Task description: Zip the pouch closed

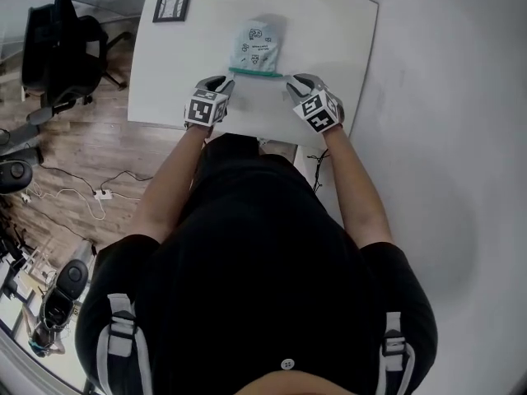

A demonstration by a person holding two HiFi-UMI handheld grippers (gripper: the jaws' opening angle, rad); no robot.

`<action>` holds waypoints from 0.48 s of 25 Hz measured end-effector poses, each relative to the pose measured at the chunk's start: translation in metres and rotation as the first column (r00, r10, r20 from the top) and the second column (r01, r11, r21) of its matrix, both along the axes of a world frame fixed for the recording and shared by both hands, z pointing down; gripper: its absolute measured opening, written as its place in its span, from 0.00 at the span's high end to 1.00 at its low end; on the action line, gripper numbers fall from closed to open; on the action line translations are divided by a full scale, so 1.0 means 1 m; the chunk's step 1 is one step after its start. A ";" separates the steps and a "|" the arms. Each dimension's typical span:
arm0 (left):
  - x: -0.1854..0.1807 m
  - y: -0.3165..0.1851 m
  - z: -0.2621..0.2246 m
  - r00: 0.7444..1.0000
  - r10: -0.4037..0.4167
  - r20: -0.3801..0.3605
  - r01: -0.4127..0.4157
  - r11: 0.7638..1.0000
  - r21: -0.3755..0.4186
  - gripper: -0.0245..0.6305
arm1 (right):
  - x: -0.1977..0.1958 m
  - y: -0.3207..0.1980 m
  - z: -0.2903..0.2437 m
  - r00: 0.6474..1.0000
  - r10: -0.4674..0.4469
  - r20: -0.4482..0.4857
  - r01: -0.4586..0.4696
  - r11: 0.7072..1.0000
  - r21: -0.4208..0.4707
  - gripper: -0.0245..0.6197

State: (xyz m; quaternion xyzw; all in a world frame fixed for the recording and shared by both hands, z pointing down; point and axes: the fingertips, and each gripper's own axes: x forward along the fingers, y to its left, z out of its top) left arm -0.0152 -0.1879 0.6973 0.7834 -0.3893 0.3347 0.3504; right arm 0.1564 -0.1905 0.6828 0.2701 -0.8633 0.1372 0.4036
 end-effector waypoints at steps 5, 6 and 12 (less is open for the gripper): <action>0.006 -0.008 -0.075 0.992 0.018 -0.121 0.007 0.979 0.203 0.81 | -0.011 -0.002 -0.068 0.979 0.072 0.188 -0.083 0.995 0.055 0.79; 0.008 -0.009 -0.091 0.990 0.026 -0.142 0.009 0.970 0.242 0.81 | -0.014 -0.003 -0.082 0.971 0.080 0.226 -0.098 0.993 0.070 0.79; 0.018 -0.012 -0.186 0.972 0.089 -0.218 0.020 0.892 0.451 0.82 | -0.035 -0.009 -0.172 0.907 0.076 0.414 -0.167 0.968 0.188 0.81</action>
